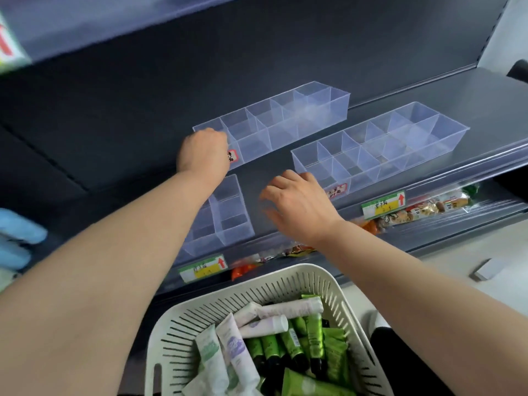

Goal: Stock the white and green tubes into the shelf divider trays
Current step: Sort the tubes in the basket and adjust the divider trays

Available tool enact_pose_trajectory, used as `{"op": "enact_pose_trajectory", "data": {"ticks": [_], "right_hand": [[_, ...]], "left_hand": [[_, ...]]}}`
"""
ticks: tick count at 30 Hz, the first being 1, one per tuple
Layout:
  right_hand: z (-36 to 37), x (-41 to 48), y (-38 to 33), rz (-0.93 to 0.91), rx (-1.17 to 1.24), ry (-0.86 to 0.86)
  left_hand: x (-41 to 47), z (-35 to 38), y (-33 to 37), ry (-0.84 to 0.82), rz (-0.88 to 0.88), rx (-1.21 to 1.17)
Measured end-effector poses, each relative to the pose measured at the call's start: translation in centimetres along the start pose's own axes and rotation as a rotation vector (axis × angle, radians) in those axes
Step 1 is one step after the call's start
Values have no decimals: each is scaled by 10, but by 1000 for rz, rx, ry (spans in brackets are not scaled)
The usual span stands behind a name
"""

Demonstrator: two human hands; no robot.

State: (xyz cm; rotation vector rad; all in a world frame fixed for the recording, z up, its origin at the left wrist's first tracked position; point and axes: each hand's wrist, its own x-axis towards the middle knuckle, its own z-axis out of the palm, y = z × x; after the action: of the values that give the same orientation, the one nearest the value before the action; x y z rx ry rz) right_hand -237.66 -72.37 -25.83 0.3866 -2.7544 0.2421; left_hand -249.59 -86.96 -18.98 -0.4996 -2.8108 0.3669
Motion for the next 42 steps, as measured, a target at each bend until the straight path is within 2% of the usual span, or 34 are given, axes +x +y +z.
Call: {"op": "enact_pose_trajectory", "data": {"ticks": [3,7,12,14,23,31,42], "right_hand": [[8,8,-36,-100,23,-15],[22,22,-94,-214,23,-125],[41,35,-136,-162,81,-236],[42,35,-142,-157,46,-229],[31,31,-124,-43,-23,-273],[23,23,-104,-2,-101,-231],[8,8,-56,135,-171,-241]], "left_hand": [[-28,-7,-40,3,-70,-28],[-72,-13,-100,4,-161,-42],[-117,-6,-159,31,-236,-72],[-132,-3,-178,34,-253,-77],[-165,19,-215,92,-306,-176],[-171,31,-202,130,-332,-306],[-174,33,-194,161,-313,-333]]}}
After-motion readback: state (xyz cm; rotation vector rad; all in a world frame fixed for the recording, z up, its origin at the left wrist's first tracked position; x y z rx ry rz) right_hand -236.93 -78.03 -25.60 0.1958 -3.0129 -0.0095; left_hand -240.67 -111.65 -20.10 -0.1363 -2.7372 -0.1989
